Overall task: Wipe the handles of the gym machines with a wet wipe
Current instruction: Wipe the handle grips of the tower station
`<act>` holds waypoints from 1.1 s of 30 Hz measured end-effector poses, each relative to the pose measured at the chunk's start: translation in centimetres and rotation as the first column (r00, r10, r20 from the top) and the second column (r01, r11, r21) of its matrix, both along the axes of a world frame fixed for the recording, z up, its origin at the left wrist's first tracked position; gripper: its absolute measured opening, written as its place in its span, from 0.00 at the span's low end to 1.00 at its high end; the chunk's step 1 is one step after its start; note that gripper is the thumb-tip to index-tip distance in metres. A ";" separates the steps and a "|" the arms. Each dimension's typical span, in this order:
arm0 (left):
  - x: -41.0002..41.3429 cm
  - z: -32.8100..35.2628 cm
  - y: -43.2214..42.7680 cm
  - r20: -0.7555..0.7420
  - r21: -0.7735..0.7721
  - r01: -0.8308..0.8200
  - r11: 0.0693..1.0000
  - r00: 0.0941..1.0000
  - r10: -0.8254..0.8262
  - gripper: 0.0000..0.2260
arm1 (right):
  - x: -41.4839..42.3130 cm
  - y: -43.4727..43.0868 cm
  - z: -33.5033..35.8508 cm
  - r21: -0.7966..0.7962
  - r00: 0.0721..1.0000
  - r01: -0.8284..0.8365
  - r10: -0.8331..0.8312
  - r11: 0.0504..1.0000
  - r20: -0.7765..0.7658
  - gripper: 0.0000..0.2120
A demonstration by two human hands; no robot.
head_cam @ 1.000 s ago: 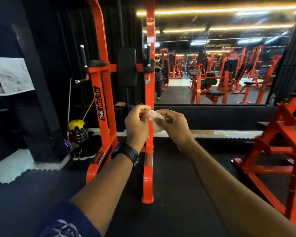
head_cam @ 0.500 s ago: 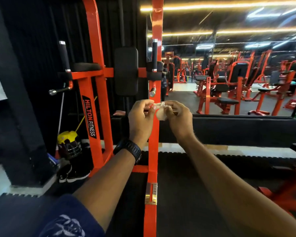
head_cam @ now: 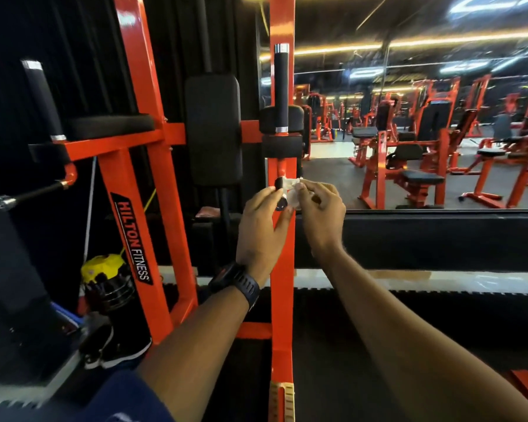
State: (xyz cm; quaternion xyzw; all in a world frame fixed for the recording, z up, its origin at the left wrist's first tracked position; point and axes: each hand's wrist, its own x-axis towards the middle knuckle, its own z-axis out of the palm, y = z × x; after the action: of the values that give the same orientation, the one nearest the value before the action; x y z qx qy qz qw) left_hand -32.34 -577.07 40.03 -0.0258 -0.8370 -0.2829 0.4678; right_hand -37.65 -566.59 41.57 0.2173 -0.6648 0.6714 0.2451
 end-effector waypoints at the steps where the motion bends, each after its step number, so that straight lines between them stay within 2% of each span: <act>1: -1.0 -0.2 -0.2 -0.009 -0.003 -0.002 1.000 1.000 0.002 0.19 | -1.3 -0.5 -0.2 0.010 1.000 -0.010 0.010 1.000 -0.013 0.08; 4: -4.5 -1.0 -0.8 -0.060 -0.034 -0.062 0.998 0.996 0.060 0.18 | -5.7 -2.0 -0.9 0.090 0.993 -0.088 0.095 0.992 -0.073 0.06; 7: -7.0 -2.3 -0.9 -0.140 -0.045 -0.141 0.989 0.981 0.134 0.17 | -9.7 -2.7 -1.6 0.187 0.963 -0.138 0.176 0.973 -0.205 0.06; 12: -9.2 -4.0 0.3 -0.335 -0.019 -0.362 0.932 0.881 0.336 0.15 | -14.4 -2.8 -3.1 0.146 0.946 -0.229 0.255 0.962 -0.199 0.08; 16: -9.8 -4.8 1.6 -0.357 0.034 -0.464 0.885 0.822 0.444 0.15 | -15.7 -3.1 -4.7 0.160 0.826 -0.296 0.337 0.942 -0.452 0.12; 17: -9.9 -4.9 2.0 -0.345 0.056 -0.486 0.872 0.810 0.473 0.16 | -16.5 -3.3 -4.6 0.153 0.822 -0.303 0.340 0.941 -0.457 0.12; 20: -9.6 -4.7 2.9 -0.326 0.099 -0.538 0.837 0.777 0.538 0.15 | -16.8 -3.7 -4.1 0.096 0.863 -0.361 0.372 0.927 -0.343 0.11; 22: -9.3 -4.6 3.3 -0.306 0.077 -0.587 0.806 0.756 0.579 0.15 | -15.0 -3.3 -4.1 0.156 0.796 -0.376 0.405 0.913 -0.451 0.11; 24: -9.2 -4.6 3.4 -0.297 0.036 -0.638 0.769 0.728 0.618 0.15 | -15.4 -2.9 -4.6 0.242 0.651 -0.360 0.428 0.901 -0.627 0.13; 25: -9.2 -4.6 3.4 -0.297 0.029 -0.659 0.752 0.713 0.636 0.15 | -16.6 -3.1 -4.4 0.258 0.635 -0.329 0.415 0.908 -0.651 0.13; 28: -9.2 -4.6 3.5 -0.296 0.022 -0.695 0.719 0.682 0.669 0.15 | -18.7 -3.3 -4.1 0.287 0.797 -0.295 0.400 0.911 -0.453 0.16; 29: -9.2 -4.5 3.6 -0.288 0.015 -0.699 0.715 0.682 0.673 0.15 | -18.1 -3.2 -4.2 0.327 0.797 -0.294 0.419 0.898 -0.434 0.18; 30: -9.1 -4.5 3.7 -0.279 0.006 -0.703 0.711 0.682 0.676 0.15 | -17.2 -2.9 -4.4 0.373 0.753 -0.294 0.454 0.880 -0.477 0.20; 32: -9.0 -4.5 3.8 -0.267 -0.006 -0.714 0.700 0.676 0.687 0.16 | -16.6 -2.4 -4.7 0.432 0.604 -0.288 0.512 0.855 -0.610 0.23; 33: -9.0 -4.5 3.8 -0.268 -0.010 -0.720 0.694 0.670 0.692 0.16 | -17.4 -2.7 -4.3 0.426 0.584 -0.286 0.508 0.858 -0.633 0.22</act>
State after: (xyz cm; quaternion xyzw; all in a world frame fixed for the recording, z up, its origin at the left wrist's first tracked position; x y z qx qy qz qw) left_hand -41.32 -573.24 35.58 0.2388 -0.7321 -0.0257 0.6374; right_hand -55.07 -569.26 37.25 0.6415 -0.5326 0.4658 0.2965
